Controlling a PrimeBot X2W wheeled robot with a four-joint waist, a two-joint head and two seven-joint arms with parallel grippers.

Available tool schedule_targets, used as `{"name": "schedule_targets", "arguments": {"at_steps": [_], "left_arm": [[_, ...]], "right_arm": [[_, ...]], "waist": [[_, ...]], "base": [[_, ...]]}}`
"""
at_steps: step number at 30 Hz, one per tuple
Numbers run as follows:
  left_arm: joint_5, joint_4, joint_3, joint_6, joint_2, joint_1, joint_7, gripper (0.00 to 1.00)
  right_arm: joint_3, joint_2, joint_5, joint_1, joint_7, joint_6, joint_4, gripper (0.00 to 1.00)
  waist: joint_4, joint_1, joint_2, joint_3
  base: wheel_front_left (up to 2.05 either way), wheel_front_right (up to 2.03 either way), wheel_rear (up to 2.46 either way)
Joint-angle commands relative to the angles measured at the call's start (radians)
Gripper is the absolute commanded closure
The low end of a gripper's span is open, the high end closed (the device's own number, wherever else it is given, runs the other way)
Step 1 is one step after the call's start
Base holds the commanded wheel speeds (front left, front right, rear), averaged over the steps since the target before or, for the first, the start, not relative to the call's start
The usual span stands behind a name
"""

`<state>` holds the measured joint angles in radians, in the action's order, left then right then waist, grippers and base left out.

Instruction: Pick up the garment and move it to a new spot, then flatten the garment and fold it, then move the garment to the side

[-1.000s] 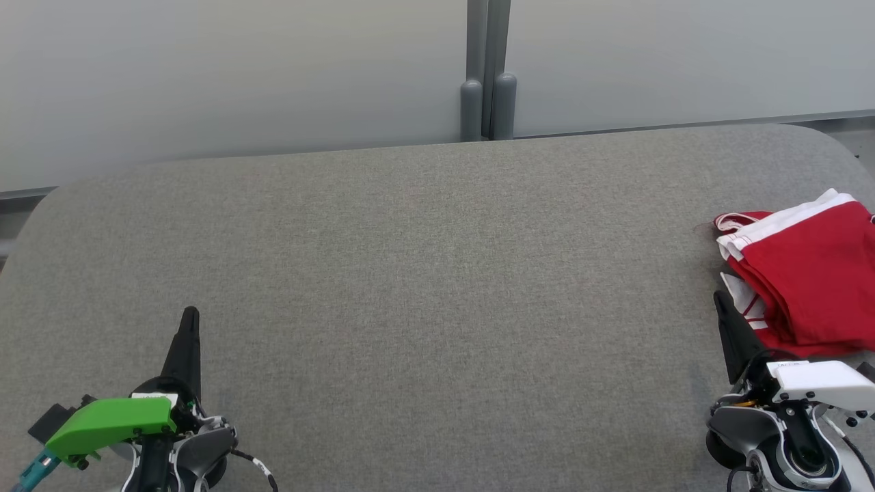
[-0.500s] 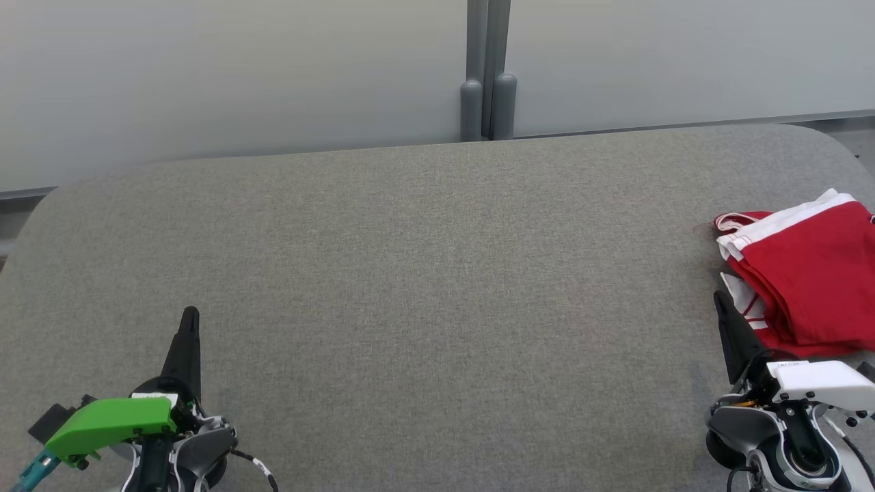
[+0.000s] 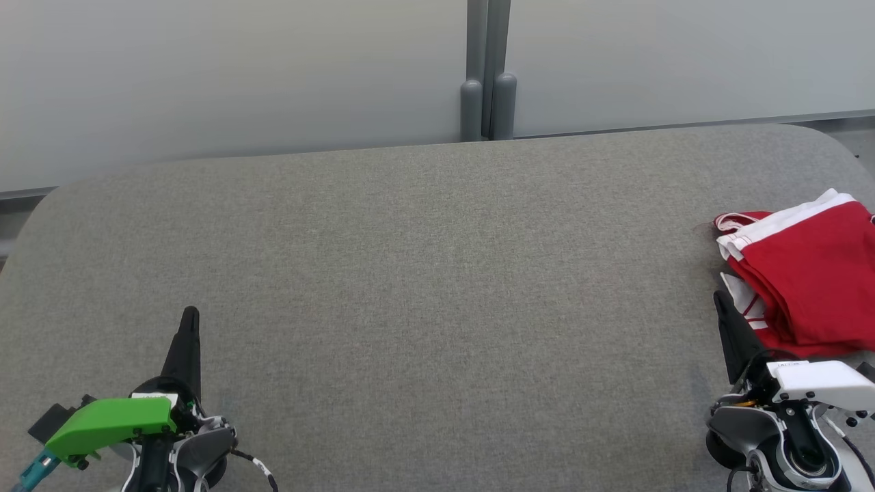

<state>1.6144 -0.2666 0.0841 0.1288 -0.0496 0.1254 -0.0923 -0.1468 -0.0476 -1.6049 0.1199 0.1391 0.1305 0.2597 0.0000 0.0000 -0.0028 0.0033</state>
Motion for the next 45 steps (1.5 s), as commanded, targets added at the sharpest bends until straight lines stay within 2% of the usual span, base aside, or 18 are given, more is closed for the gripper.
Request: {"name": "schedule_targets", "arguments": {"at_steps": [1, 45], "left_arm": [[0.000, 0.001, 0.001, 0.004, 0.000, 0.012, -0.001, 1.00], [0.000, 0.001, 0.001, 0.004, 0.000, 0.012, -0.001, 1.00]], "right_arm": [[0.001, -0.005, -0.005, 0.008, 0.001, 0.001, 0.002, 1.00], [0.001, -0.005, -0.005, 0.008, 0.001, 0.000, 0.002, 1.00]], "waist": [[0.000, 0.0000, 0.0028, 0.000], [0.000, 0.0000, 0.0028, 0.000]], "base": [[0.00, 0.00, 0.00], [0.00, 0.00, 0.00]]}}
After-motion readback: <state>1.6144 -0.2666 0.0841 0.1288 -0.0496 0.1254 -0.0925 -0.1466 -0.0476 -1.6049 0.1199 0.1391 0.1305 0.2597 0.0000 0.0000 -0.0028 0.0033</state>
